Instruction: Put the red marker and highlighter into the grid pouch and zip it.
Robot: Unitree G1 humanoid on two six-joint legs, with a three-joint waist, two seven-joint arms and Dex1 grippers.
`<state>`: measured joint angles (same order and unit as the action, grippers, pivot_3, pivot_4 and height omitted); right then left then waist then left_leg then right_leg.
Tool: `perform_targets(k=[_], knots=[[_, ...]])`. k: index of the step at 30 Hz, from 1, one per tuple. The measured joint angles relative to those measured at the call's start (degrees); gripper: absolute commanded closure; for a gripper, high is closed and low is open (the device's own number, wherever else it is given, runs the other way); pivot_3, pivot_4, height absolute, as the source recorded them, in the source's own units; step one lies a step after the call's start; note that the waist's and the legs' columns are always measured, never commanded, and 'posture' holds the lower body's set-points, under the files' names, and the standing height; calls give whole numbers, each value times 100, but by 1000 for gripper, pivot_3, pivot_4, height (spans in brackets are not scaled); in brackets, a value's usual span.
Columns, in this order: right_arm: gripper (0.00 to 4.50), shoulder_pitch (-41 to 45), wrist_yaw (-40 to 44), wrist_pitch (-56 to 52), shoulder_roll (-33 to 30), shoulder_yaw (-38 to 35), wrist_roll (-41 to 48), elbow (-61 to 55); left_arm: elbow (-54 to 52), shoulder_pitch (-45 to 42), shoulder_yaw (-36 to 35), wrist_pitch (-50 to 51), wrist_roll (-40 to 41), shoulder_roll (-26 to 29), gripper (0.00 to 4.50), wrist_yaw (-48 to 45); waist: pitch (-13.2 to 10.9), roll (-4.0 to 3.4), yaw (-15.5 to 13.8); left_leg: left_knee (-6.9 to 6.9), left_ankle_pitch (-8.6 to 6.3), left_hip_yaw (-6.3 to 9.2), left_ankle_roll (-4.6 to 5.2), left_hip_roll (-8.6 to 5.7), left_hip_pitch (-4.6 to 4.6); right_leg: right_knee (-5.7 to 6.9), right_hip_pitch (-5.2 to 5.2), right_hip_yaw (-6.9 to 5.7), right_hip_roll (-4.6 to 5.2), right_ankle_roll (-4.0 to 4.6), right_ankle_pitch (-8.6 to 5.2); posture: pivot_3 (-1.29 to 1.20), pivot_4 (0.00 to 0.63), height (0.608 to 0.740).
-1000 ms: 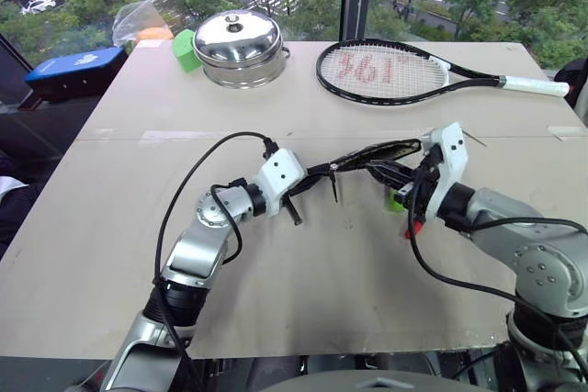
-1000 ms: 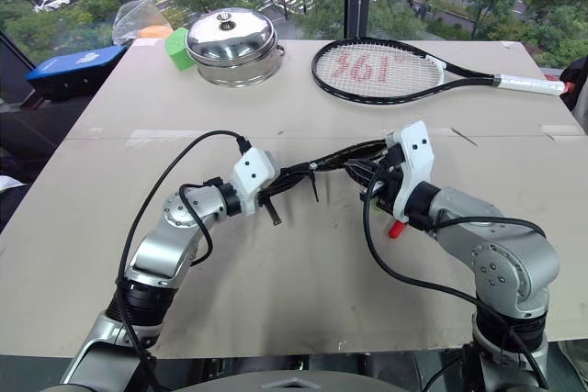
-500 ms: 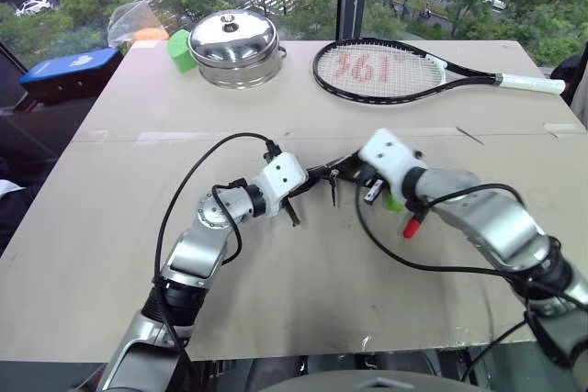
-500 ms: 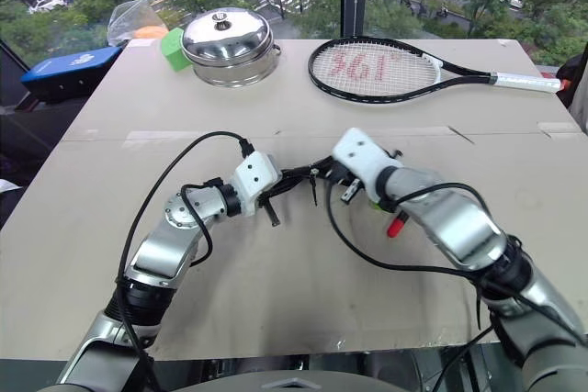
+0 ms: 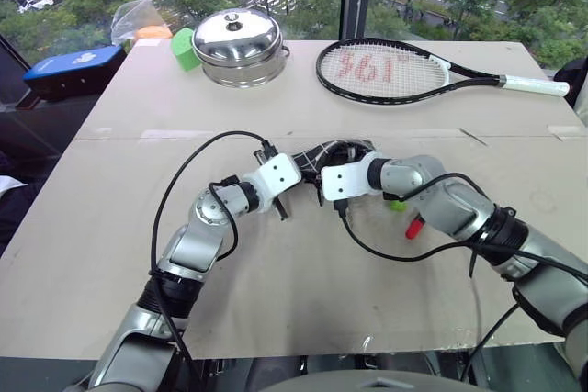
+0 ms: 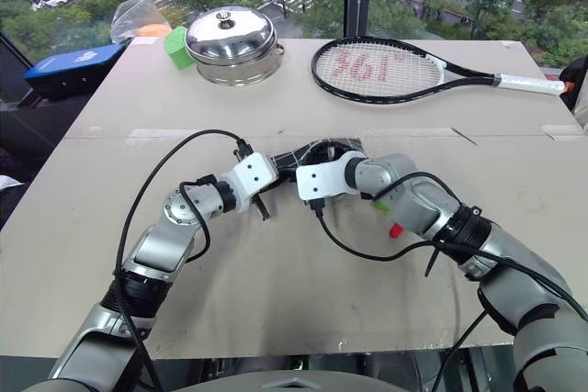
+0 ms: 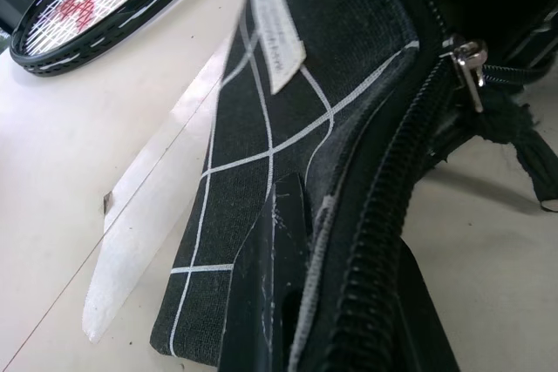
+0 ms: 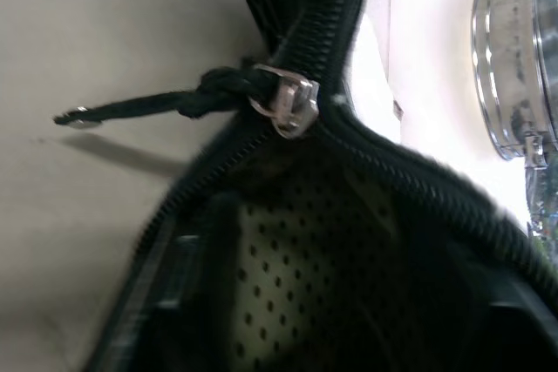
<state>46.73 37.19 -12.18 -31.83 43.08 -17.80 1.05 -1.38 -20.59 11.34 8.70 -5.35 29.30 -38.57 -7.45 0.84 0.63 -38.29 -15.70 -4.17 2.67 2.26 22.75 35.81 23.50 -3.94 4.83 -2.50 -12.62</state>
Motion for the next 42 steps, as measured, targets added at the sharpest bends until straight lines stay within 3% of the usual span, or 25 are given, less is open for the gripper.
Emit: perform_targets(k=[4,6,11,15,18,22,25,29,31,32,37,42], knots=[[78,-227,97,-41,6,-301,-61,-128,43,-21,0,14,0,-16,4500,5,0,0,-2,0,0,0,0,0,0,1,0,-1,0,0,0,0,150,740],[78,-650,142,-523,160,-838,261,-507,123,-73,-28,59,14,-34,4500,19,2,3,-18,-2,0,2,0,1,0,2,-2,-3,0,0,1,0,150,740],[78,-1694,186,-2683,557,-2457,1301,-2267,381,-198,-178,149,95,-76,4500,63,2,2,-63,-1,-1,8,1,2,4,4,-3,-9,3,0,1,0,150,740],[78,-2110,-304,-5564,979,-3334,1391,-3638,558,-276,-201,211,108,-98,4500,85,4,5,-114,-3,-15,7,24,1,2,5,-2,-10,6,3,1,0,150,740],[78,-2115,-766,-7191,1732,-3728,1421,-3841,655,-360,-202,212,109,-130,4500,86,5,4,-113,-2,-15,10,25,-1,-2,10,-1,-10,2,4,2,0,150,740],[78,-2187,-1601,-7640,2258,-3796,1220,-3247,666,-388,-190,206,112,-161,4500,84,6,5,-128,-2,-14,9,23,-10,0,7,-1,-9,3,5,2,0,150,740],[869,-2269,-2021,-7494,2565,-3975,1168,-2864,680,-391,-192,209,111,-158,4500,85,10,8,-123,-2,-2,4,3,-13,-1,7,-2,-3,2,3,2,0,150,740],[2665,-2264,-2176,-7264,2610,-3852,1281,-2675,680,-394,-192,215,112,-162,4500,85,19,21,-112,-3,-13,7,23,-10,-6,7,-6,-4,0,3,2,0,150,740],[3614,-2271,-2234,-7169,2530,-3667,1348,-2647,679,-393,-192,219,112,-163,4500,85,20,22,-115,-7,-13,8,24,-8,-7,8,-7,-3,3,3,2,0,150,740],[3764,-2271,-2244,-7121,2434,-3608,1386,-2665,678,-393,-192,220,116,-167,4500,84,20,22,-124,-12,-13,9,25,-7,-7,8,-9,-3,5,4,2,0,150,740],[3763,-2375,-2210,-6989,1527,-3383,1414,-2891,655,-376,-199,232,222,-183,4500,73,19,21,-159,-15,-13,11,28,-14,6,3,-7,-3,17,4,2,0,150,740],[3763,-2070,-1251,-6613,-431,-2703,1863,-3931,624,-381,-224,295,346,-200,4500,-62,9,6,-78,3,-15,9,27,-14,1,-1,1,-2,-1,1,1,0,150,740]])
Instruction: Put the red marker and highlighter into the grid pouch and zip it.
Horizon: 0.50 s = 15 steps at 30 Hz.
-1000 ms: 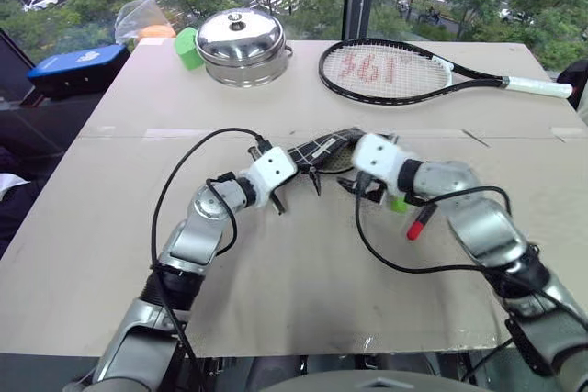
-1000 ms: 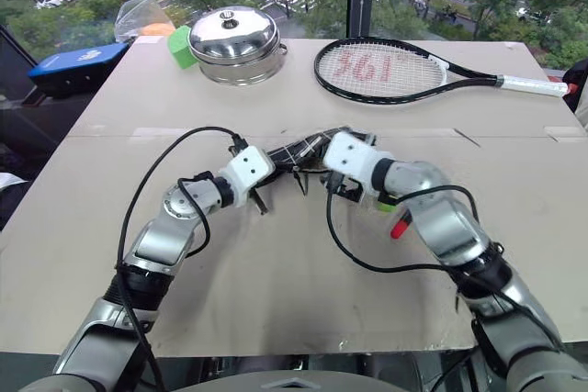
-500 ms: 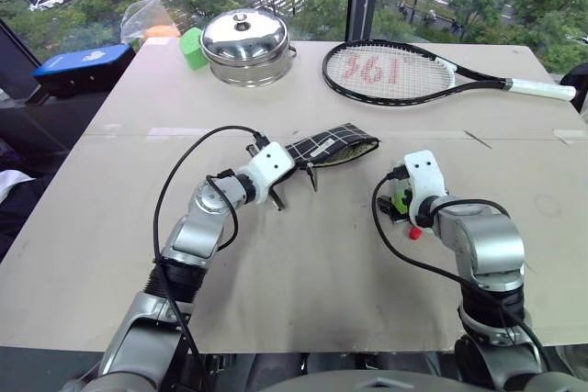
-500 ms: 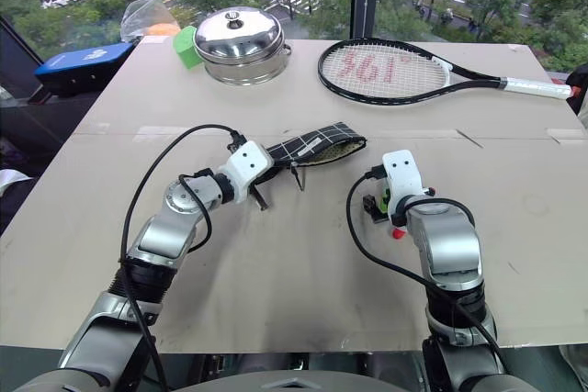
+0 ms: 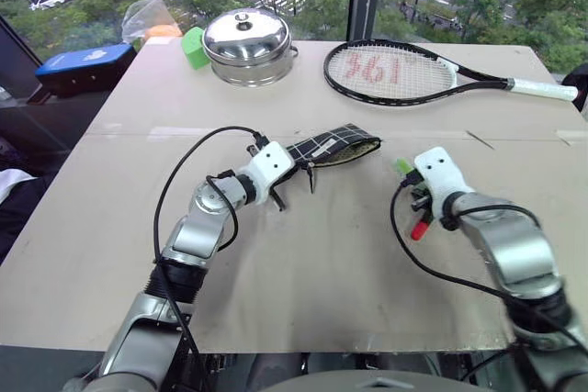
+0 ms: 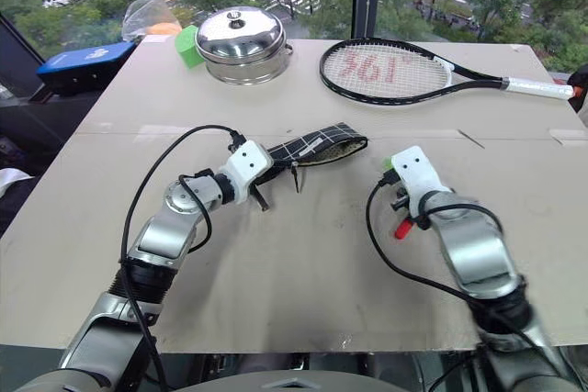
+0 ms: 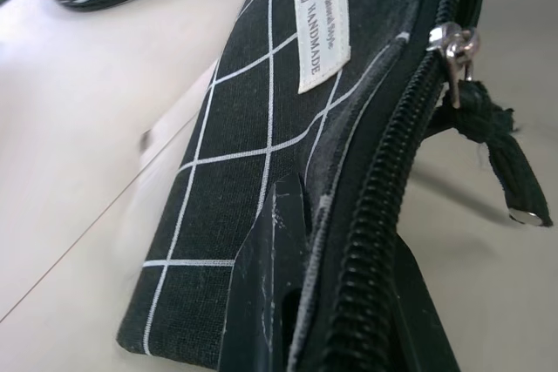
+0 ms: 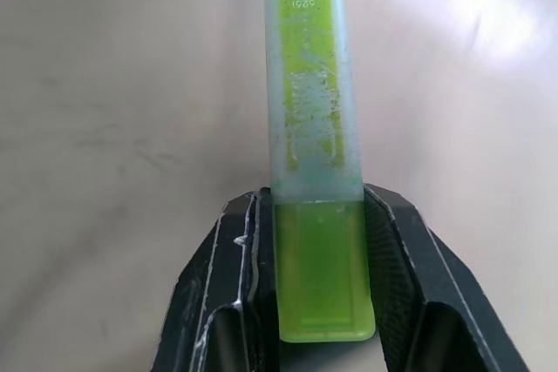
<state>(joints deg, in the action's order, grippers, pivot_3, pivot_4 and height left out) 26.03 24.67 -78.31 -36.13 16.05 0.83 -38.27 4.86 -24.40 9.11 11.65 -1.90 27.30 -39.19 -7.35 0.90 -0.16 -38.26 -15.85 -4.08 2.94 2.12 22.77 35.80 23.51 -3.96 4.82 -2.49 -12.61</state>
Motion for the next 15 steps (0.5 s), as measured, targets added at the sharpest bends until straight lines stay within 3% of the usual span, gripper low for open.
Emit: perform_targets(k=[5,11,15], knots=[[3763,643,730,717,-1106,953,98,-216,-120,-8,29,51,51,-53,4500,-95,0,5,68,5,-1,14,0,8,-2,0,-1,-10,-14,1,-1,0,150,740],[3763,1530,1107,1125,-1075,1689,39,323,-246,-3,63,87,84,-77,4500,-189,-1,7,84,-5,-1,4,1,13,-1,0,-1,-1,0,1,-1,0,150,740],[3763,2204,1168,1542,-637,2315,-354,1355,-501,73,296,-166,-62,22,4500,-305,-1,7,68,-6,0,-1,0,10,2,1,0,0,7,1,0,0,150,740]])
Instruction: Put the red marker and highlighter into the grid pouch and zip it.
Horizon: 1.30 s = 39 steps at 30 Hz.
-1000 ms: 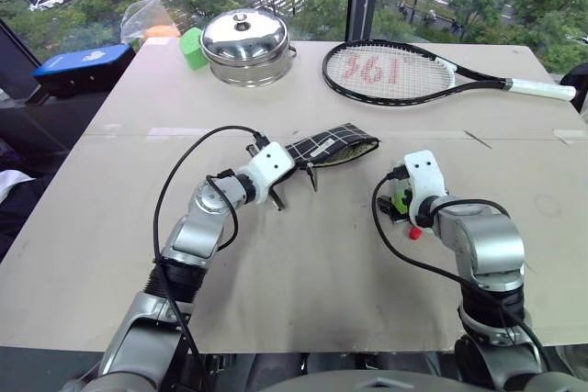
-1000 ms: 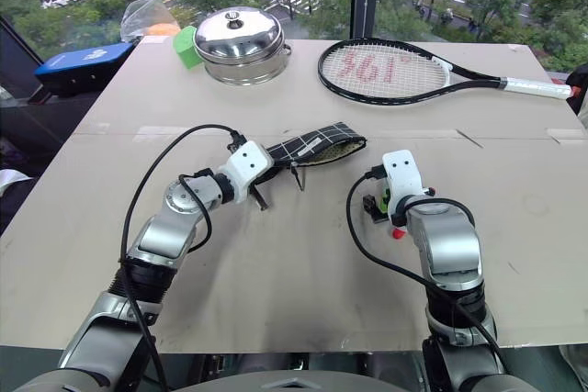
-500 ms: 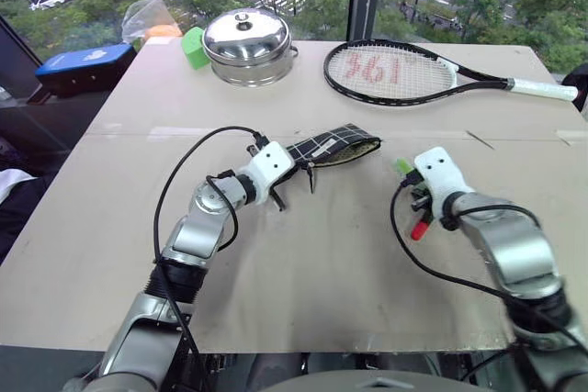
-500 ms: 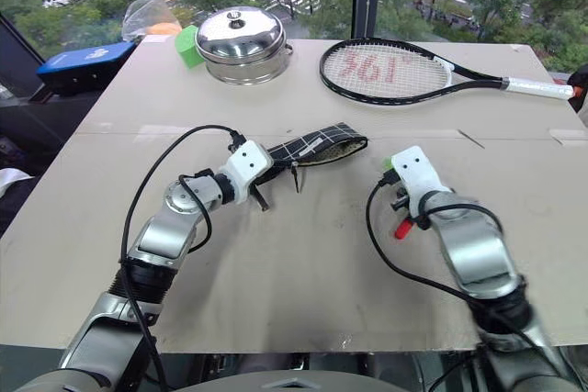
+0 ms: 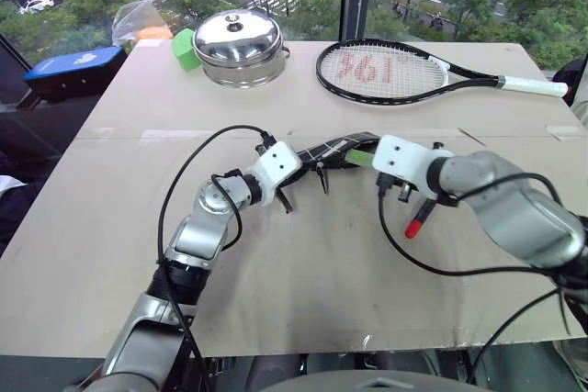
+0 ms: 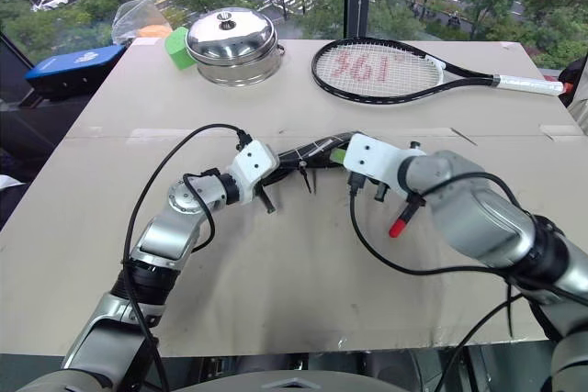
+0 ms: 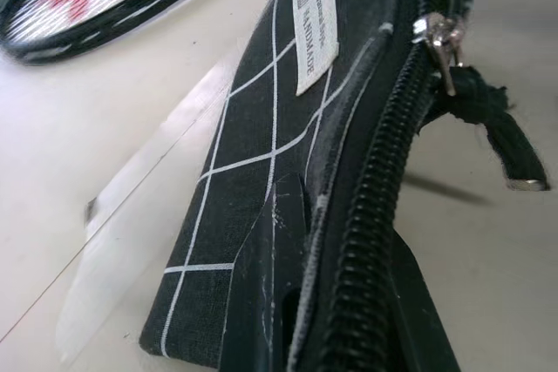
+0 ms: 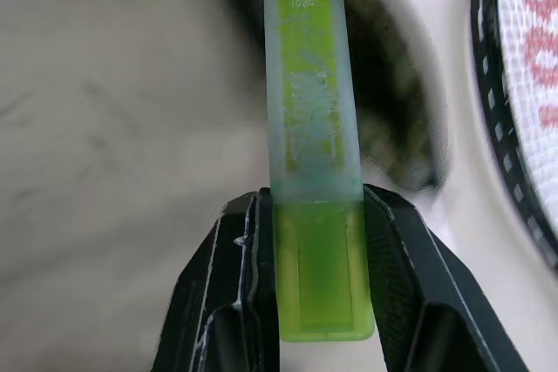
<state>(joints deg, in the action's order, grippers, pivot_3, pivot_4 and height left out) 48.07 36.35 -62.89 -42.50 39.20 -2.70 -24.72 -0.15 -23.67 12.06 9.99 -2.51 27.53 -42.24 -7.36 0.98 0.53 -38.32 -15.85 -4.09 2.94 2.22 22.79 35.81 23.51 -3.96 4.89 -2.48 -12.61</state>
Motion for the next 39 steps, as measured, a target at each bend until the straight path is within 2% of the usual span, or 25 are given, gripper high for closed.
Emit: perform_targets(k=[4,6,9,11,12,13,15,16,17,18,20,21,22,26,28,30,31,34,35,37,39], knots=[[3763,255,154,458,277,415,-258,690,-2,64,49,-141,-150,103,4500,-2,-1,-2,11,1,2,-2,-3,-3,1,-1,2,-2,-1,0,0,0,150,740],[2685,457,336,956,520,629,-429,1277,-23,72,118,-238,-188,77,4500,-2,-2,-3,10,2,2,-2,-3,-4,3,-1,2,-3,-2,-1,1,0,150,740],[1381,532,505,1561,765,635,-465,1708,-115,89,164,-221,-183,-45,4500,6,-1,-2,-10,1,2,-2,-4,-2,4,-1,1,-5,-2,-1,1,0,150,740],[450,334,616,1528,810,193,-286,1588,-169,84,161,-59,-172,-146,4500,57,-1,-2,-44,-1,4,0,-6,-1,9,-1,-1,-7,1,-2,1,0,150,740],[138,264,650,1476,795,53,-222,1501,-182,93,149,-36,-165,-163,4500,77,-1,-1,-51,-2,4,1,-6,-1,9,-1,-1,-8,1,-2,1,0,150,740],[42,48,764,1217,728,-365,7,1195,-207,92,143,47,-125,-206,4500,107,-1,-1,-73,-2,3,1,-6,-1,9,-1,-2,-8,1,-2,1,0,150,740],[42,-171,892,806,624,-913,309,763,-240,101,119,143,-70,-211,4500,137,-1,-1,-102,-4,1,0,-2,0,7,1,-2,-7,2,-2,1,0,150,740],[42,-443,953,286,603,-1483,564,338,-253,70,125,202,-62,-256,4500,151,-1,0,-132,-1,0,5,-1,0,10,-2,-2,-13,2,-1,2,0,150,740],[42,-913,1040,-741,550,-2484,895,-490,-288,122,61,261,-59,-237,4500,217,1,2,-155,-1,0,13,0,2,9,0,-6,-22,5,-1,1,0,150,740],[42,-961,1048,-885,545,-2619,928,-594,-289,137,39,268,-59,-228,4500,225,1,2,-150,-2,0,15,0,2,9,1,-7,-23,5,-1,1,0,150,740],[42,-1506,908,-2190,681,-3673,1008,-1542,-283,159,-39,350,-62,-210,4500,281,3,4,-146,-2,-2,17,1,3,6,3,-6,-26,8,0,1,0,150,740],[42,-1823,616,-2593,988,-4083,943,-1908,-283,154,-45,371,-63,-208,4500,317,7,5,-135,2,-2,17,1,3,4,3,-6,-26,8,1,2,0,150,740],[42,-2070,360,-2757,1267,-4253,857,-2067,-283,154,-45,376,-62,-209,4500,332,11,9,-118,1,-2,15,1,4,-2,5,-6,-23,7,2,1,0,150,740],[42,-3343,-1495,-2924,3175,-4439,-68,-2450,-285,148,-37,378,-57,-215,4500,330,10,-4,-119,5,1,13,-4,6,-1,13,3,-18,-2,2,0,0,150,740],[42,-3590,-2059,-2924,3636,-4368,-352,-2454,-284,149,-37,377,-57,-206,4500,319,4,-14,-119,3,4,6,-8,1,1,12,4,-8,0,1,0,0,150,740],[42,-3625,-2723,-2924,4398,-4361,-756,-2448,-284,143,-27,371,-57,-204,4500,303,7,-11,-108,-1,9,3,-16,-1,-1,12,3,-1,-3,0,1,0,150,740],[42,-3637,-2920,-2924,4652,-4360,-868,-2395,-284,143,-23,367,-57,-207,4500,289,9,-8,-108,-1,17,2,-30,-2,-1,11,2,-1,-3,0,1,0,150,740],[42,-3705,-3308,-2906,4682,-4156,-1023,-2089,-276,134,-15,356,-57,-226,4500,253,11,-8,-131,0,18,3,-32,-3,-1,5,-1,-1,-2,0,0,0,150,740],[552,-3754,-3327,-2882,4683,-4114,-1016,-2035,-276,134,-15,357,-56,-235,4500,252,16,-1,-133,0,18,4,-32,-4,-1,5,-2,-1,-2,0,-1,0,150,740],[1249,-3783,-3329,-2871,4684,-4057,-989,-2033,-276,134,-15,367,-57,-267,4500,252,20,6,-136,0,18,7,-32,-5,-1,5,-4,-3,-2,0,-1,0,150,740],[2365,-3810,-3320,-2845,4683,-4001,-892,-2033,-276,134,-15,395,-59,-309,4500,262,22,9,-138,0,17,8,-31,-6,-1,4,-5,-5,-2,0,-1,0,150,740]])
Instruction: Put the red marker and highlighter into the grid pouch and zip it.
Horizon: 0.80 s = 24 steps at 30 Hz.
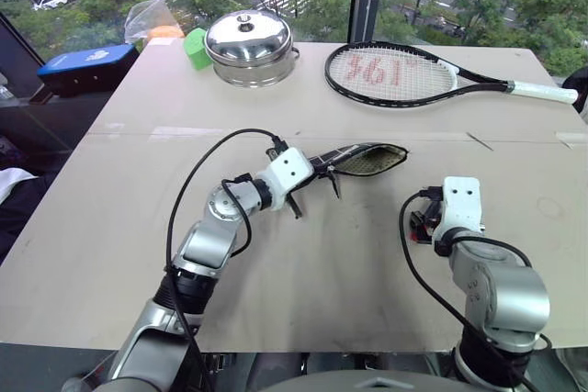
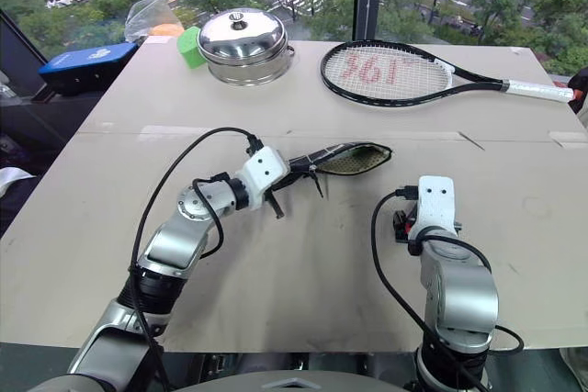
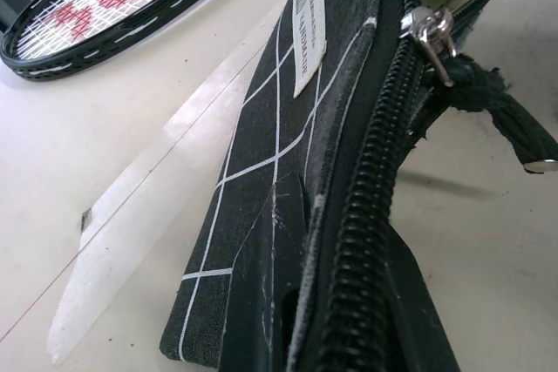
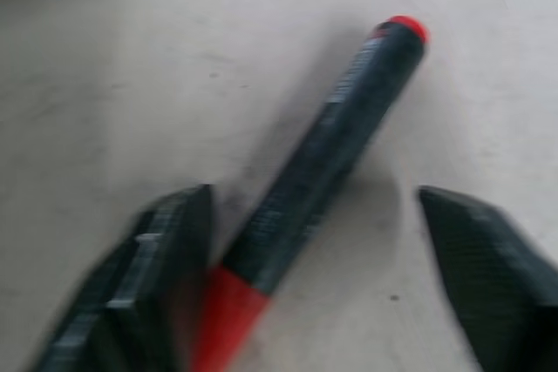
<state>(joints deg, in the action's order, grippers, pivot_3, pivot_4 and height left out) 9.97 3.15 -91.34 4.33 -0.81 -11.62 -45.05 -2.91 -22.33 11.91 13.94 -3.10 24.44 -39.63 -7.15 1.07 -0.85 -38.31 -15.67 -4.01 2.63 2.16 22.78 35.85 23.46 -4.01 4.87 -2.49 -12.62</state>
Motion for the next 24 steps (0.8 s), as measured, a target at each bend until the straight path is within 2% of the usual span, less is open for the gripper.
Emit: perform_targets(k=[4,5,6,8,9,11,13,15,17,19,21,22,24], knots=[[4081,-106,81,32,-191,87,135,-20,-34,18,6,50,-9,-56,4500,65,0,0,-4,0,-6,3,10,0,1,-1,-1,-2,1,0,0,0,150,740],[4287,-134,133,34,-342,146,189,-33,-49,29,7,54,-9,-67,4500,76,1,1,-7,0,-12,5,21,0,1,-2,-2,-3,2,0,-1,0,150,740],[4285,-191,221,33,-648,267,283,-92,-71,51,9,64,-9,-76,4500,92,0,1,-12,0,-13,5,23,-2,1,-4,-2,-4,5,0,-1,0,150,740],[4285,-284,526,-13,-1734,536,565,-312,-106,87,14,85,-9,-79,4500,107,-1,-1,-10,-2,-15,3,26,-5,5,-10,-2,-2,9,0,-1,0,150,740],[4285,-289,602,-67,-2023,576,621,-362,-106,91,14,92,-9,-80,4500,110,-2,-2,1,-1,-16,-1,28,-5,5,-10,-2,3,9,0,-1,0,150,740],[4285,-217,932,-64,-3013,808,871,-485,-107,96,12,104,-10,-80,4500,113,-16,-18,22,0,-19,-5,33,-4,4,-14,1,8,8,7,-5,0,150,740],[4285,164,1424,167,-4219,1115,1189,-743,-107,102,15,129,-11,-76,4500,112,-27,-31,60,0,-19,-4,34,-2,-1,-11,3,10,5,21,-14,0,150,740],[4285,808,1905,616,-5143,1423,1432,-889,-110,102,32,143,-10,-79,4500,106,-30,-29,106,3,-19,3,34,-1,-6,-8,3,3,-6,19,-17,0,150,740],[4285,1189,2185,956,-5482,1643,1562,-913,-110,96,64,144,-9,-87,4500,101,-25,-12,123,10,-20,15,34,3,-5,-9,3,-6,-17,8,-24,0,150,740],[4285,1824,2545,1417,-5805,2340,1657,-679,-107,72,108,134,-11,-90,4500,91,-31,-16,135,12,-19,16,33,4,-1,-9,5,-4,-18,5,-4,0,150,740],[4285,2254,2749,1738,-5917,2749,1616,-442,-106,57,140,123,-11,-91,4500,89,-33,-16,134,5,-19,13,33,5,0,-10,5,-2,-15,1,-2,0,150,740],[4285,2779,2985,2133,-6054,3217,1493,-84,-105,20,183,98,-11,-114,4500,82,-36,-21,144,6,-19,8,33,7,1,-13,6,3,-10,2,-2,0,150,740],[4286,3113,3212,2497,-6113,3565,1296,201,-107,4,204,58,-11,-112,4500,66,-36,-17,132,3,-19,5,33,5,2,-18,4,3,-1,1,-2,0,150,740]])
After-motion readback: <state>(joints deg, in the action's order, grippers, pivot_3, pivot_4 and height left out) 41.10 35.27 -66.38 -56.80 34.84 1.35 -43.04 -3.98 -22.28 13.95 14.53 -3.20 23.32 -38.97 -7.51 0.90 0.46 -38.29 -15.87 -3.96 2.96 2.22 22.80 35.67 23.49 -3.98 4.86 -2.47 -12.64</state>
